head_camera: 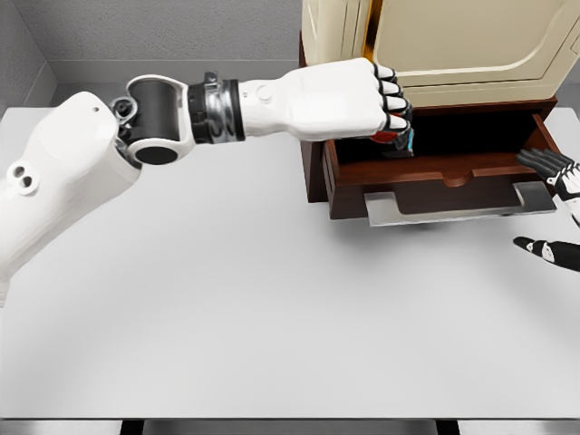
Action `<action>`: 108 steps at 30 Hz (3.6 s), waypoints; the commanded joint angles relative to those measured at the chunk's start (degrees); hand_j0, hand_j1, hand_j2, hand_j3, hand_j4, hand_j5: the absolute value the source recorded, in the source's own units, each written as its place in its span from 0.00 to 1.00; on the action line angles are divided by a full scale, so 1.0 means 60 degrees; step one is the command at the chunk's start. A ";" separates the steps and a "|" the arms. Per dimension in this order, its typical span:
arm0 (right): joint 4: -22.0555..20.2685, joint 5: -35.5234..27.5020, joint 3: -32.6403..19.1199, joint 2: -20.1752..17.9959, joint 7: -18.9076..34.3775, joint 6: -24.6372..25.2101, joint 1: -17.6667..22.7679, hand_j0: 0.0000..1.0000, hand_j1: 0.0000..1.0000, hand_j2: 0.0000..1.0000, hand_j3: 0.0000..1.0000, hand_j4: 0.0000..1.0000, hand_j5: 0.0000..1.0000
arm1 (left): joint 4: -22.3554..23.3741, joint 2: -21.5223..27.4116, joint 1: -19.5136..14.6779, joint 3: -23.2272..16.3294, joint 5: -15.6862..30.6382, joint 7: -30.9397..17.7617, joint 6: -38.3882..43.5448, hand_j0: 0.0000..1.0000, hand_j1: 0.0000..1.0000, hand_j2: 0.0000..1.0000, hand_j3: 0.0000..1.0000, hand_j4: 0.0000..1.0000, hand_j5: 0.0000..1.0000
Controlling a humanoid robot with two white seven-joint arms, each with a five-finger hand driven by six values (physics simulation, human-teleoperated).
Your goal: Put the switch into the drawer with left arm, and close the drawer with right arm
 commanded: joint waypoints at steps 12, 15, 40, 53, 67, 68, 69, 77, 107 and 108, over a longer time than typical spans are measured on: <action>-0.0004 -0.0056 -0.0002 -0.0010 -0.0005 -0.0003 0.0000 1.00 1.00 1.00 1.00 1.00 1.00 | 0.0025 -0.0141 -0.0044 -0.0006 0.0087 -0.0092 0.0007 0.50 0.50 0.50 0.50 0.50 0.50; -0.0004 -0.0056 -0.0002 -0.0010 -0.0005 -0.0003 0.0000 1.00 1.00 1.00 1.00 1.00 1.00 | 0.0040 -0.0258 -0.0073 -0.0006 0.0102 -0.0092 0.0007 0.50 0.50 0.50 0.50 0.50 0.50; -0.0004 -0.0056 -0.0017 -0.0025 -0.0020 -0.0003 0.0015 1.00 1.00 1.00 1.00 1.00 1.00 | 0.0450 -0.0888 -0.0366 -0.0343 0.0102 -0.0092 0.0007 0.50 0.50 0.50 0.50 0.50 0.50; -0.0004 -0.0056 -0.0017 -0.0025 -0.0020 -0.0003 0.0015 1.00 1.00 1.00 1.00 1.00 1.00 | 0.0479 -0.0903 -0.0381 -0.0343 0.0072 -0.0092 0.0007 0.79 0.79 0.79 0.79 0.79 0.79; -0.0004 -0.0056 -0.0017 -0.0010 -0.0020 -0.0003 0.0015 1.00 1.00 1.00 1.00 1.00 1.00 | 0.3366 -0.2177 -0.0938 0.0009 0.0160 -0.0077 0.0007 1.00 1.00 1.00 1.00 1.00 1.00; -0.0004 -0.0056 -0.0017 -0.0010 -0.0020 -0.0003 0.0015 1.00 1.00 1.00 1.00 1.00 1.00 | 0.2912 -0.2148 -0.0908 0.0024 0.0160 -0.0077 0.0007 1.00 1.00 1.00 1.00 1.00 1.00; -0.0004 -0.0056 -0.0017 -0.0010 -0.0020 -0.0003 0.0029 1.00 1.00 1.00 1.00 1.00 1.00 | 0.2589 -0.2104 -0.0908 -0.0020 0.0131 -0.0077 0.0007 1.00 1.00 1.00 1.00 1.00 1.00; -0.0004 -0.0056 -0.0017 -0.0010 -0.0020 -0.0003 0.0029 1.00 1.00 1.00 1.00 1.00 1.00 | 0.2369 -0.1987 -0.0923 -0.0020 0.0131 -0.0092 0.0007 0.64 0.64 0.64 0.64 0.64 0.64; -0.0004 -0.0071 -0.0031 -0.0142 0.0068 -0.0003 0.0117 1.00 1.00 1.00 1.00 1.00 1.00 | -0.1689 0.2437 0.0937 0.1605 0.0731 -0.0033 0.0007 0.66 0.66 0.66 0.66 0.66 0.66; -0.0004 -0.0041 -0.0017 -0.0142 0.0068 -0.0003 0.0132 1.00 1.00 1.00 1.00 1.00 1.00 | -0.1689 0.2540 0.0937 0.1605 0.0819 -0.0033 0.0007 0.66 0.66 0.66 0.66 0.66 0.66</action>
